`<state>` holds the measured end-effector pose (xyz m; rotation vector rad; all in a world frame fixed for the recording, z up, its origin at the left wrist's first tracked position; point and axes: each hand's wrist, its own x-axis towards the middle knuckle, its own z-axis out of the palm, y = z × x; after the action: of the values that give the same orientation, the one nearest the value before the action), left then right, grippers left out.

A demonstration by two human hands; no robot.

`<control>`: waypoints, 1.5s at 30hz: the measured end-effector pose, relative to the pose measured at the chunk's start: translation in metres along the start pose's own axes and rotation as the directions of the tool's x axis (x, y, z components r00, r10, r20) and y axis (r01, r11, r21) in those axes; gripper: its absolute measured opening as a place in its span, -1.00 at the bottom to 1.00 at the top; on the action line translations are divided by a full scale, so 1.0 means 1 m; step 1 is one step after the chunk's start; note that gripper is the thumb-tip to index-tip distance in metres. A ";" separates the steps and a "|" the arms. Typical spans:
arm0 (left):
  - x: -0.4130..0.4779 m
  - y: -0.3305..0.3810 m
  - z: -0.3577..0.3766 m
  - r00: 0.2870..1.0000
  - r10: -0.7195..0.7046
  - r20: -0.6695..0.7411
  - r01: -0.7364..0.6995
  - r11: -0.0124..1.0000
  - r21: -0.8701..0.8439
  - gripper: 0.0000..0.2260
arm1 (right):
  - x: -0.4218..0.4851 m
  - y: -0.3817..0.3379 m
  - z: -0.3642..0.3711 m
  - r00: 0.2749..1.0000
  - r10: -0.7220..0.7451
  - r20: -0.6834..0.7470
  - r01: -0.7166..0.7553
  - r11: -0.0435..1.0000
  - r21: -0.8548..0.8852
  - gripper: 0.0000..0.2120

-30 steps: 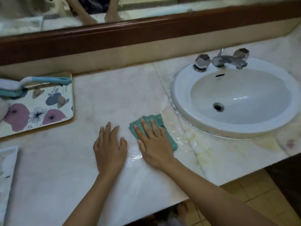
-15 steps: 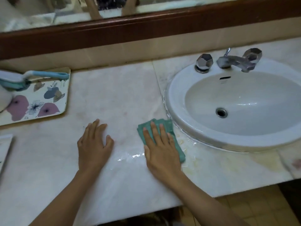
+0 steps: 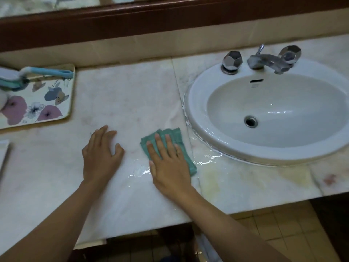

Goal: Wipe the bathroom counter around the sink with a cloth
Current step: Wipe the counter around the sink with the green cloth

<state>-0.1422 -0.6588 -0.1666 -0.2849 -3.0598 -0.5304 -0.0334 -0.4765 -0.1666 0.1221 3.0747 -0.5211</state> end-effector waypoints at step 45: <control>-0.132 0.409 0.097 0.948 0.294 0.120 -0.240 0.910 -0.337 -0.69 | -0.203 0.354 -0.127 0.821 0.561 -0.107 -0.567 0.823 -0.033 -0.36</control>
<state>0.0632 -0.2705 -0.1293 -0.7846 -3.0001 -1.0303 0.1960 -0.1167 -0.1559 1.0461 2.9056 -0.3830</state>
